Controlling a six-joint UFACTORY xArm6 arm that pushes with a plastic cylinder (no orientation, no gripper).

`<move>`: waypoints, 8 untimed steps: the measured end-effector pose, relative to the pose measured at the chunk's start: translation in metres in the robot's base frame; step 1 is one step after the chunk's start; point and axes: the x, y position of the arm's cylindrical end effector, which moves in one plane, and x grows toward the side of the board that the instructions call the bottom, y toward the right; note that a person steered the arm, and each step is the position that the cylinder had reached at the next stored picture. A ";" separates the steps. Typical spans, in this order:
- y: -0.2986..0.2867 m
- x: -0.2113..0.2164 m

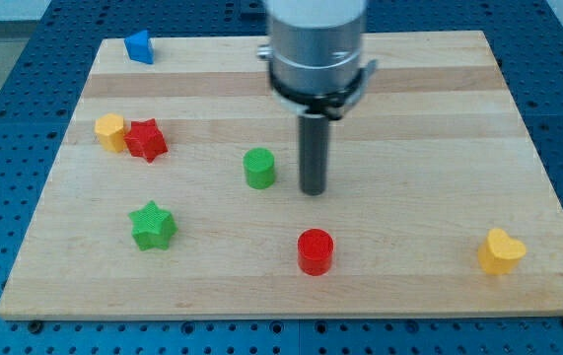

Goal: Move the green circle to the top right of the green star

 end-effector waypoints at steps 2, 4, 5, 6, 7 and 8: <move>-0.020 -0.042; -0.083 -0.039; -0.090 -0.030; -0.088 -0.019; -0.075 -0.007; -0.060 0.007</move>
